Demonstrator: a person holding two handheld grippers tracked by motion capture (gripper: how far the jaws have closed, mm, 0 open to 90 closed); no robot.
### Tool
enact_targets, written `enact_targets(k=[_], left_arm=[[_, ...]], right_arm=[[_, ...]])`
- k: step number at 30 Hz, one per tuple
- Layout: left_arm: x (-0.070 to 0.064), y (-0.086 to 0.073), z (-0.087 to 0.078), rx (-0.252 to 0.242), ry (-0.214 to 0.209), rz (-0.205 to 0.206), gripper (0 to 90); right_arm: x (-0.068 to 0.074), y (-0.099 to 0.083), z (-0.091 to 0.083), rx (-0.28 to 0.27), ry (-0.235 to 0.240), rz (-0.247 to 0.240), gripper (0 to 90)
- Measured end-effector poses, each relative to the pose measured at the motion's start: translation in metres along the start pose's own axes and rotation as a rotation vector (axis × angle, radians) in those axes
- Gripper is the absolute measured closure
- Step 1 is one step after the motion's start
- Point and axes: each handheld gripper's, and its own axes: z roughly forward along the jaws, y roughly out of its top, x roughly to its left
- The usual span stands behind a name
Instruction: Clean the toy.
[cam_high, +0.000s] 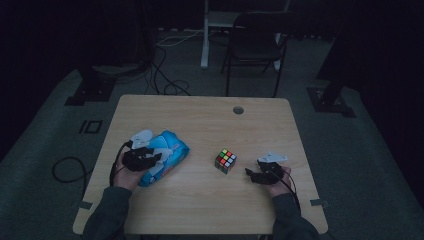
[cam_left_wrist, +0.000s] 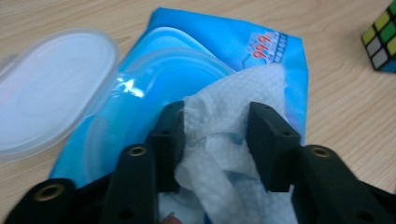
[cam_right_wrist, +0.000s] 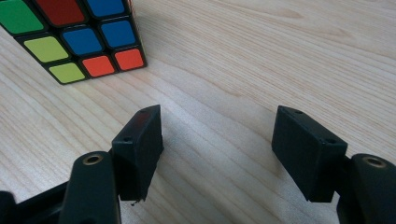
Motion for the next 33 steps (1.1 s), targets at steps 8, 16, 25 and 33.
enact_targets(k=[8, 16, 25, 33], left_arm=[[0.006, 0.002, 0.002, 0.018, -0.029, -0.057, 64.3], [0.011, 0.002, 0.000, 0.012, -0.089, -0.074, 74.2], [0.012, 0.002, -0.009, -0.032, -0.039, -0.073, 65.1], [0.011, 0.003, 0.000, 0.034, 0.000, -0.072, 68.9]], right_arm=[[0.000, 0.000, 0.000, 0.000, 0.000, 0.000, 33.6], [0.000, 0.000, 0.000, 0.000, 0.001, 0.001, 33.4], [0.000, 0.000, 0.000, 0.000, 0.001, 0.001, 33.4], [0.000, 0.000, 0.000, 0.000, 0.001, 0.001, 33.4]])
